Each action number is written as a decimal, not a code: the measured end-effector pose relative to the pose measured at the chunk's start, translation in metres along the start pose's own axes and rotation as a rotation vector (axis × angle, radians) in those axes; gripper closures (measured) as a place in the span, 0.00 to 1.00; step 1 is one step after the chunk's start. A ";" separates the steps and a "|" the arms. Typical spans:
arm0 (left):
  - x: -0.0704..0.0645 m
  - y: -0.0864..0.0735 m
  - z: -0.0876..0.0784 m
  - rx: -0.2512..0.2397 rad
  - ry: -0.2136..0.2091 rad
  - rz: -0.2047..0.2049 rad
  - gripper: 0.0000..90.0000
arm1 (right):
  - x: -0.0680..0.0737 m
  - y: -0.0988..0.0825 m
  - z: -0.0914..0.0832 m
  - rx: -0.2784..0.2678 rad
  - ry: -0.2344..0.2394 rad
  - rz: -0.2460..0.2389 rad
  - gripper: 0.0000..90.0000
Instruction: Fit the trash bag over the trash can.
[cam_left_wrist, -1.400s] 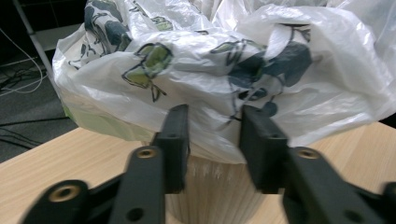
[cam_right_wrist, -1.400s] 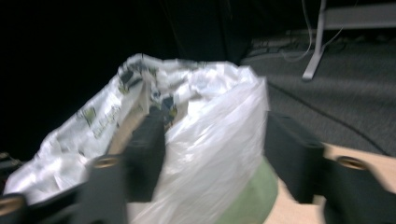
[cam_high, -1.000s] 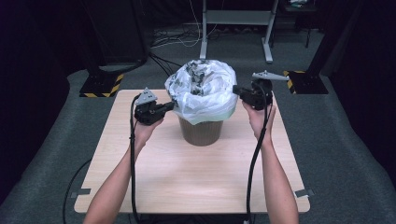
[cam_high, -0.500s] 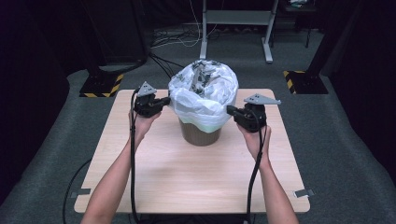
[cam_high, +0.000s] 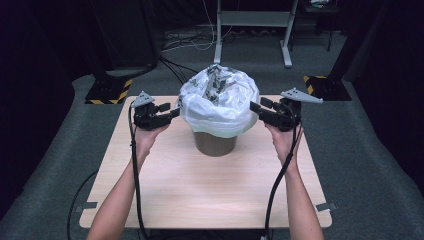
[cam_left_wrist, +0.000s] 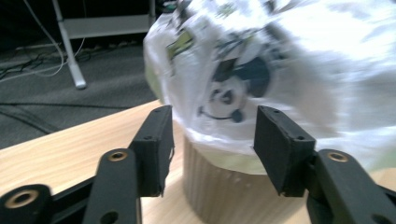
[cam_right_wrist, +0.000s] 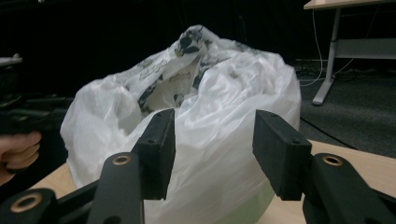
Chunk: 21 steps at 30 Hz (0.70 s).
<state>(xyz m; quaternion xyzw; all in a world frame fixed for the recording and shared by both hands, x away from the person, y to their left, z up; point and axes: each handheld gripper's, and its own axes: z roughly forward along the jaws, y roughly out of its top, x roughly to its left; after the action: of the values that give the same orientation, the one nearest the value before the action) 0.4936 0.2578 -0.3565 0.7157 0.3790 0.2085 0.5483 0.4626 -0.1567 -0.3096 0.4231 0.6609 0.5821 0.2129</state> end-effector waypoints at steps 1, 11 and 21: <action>-0.002 0.000 -0.002 -0.006 -0.010 -0.001 0.49 | -0.003 0.003 0.001 -0.006 -0.009 0.008 0.50; -0.025 0.003 -0.012 -0.028 -0.064 0.027 0.31 | -0.026 0.000 0.032 0.048 -0.008 0.100 0.84; -0.040 -0.003 -0.001 0.000 -0.088 0.042 0.24 | -0.007 -0.010 0.032 0.066 -0.018 0.038 1.00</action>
<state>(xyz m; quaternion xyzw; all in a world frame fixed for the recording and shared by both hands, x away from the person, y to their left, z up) 0.4669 0.2276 -0.3539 0.7319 0.3393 0.1881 0.5602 0.4881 -0.1435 -0.3275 0.4475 0.6697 0.5601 0.1940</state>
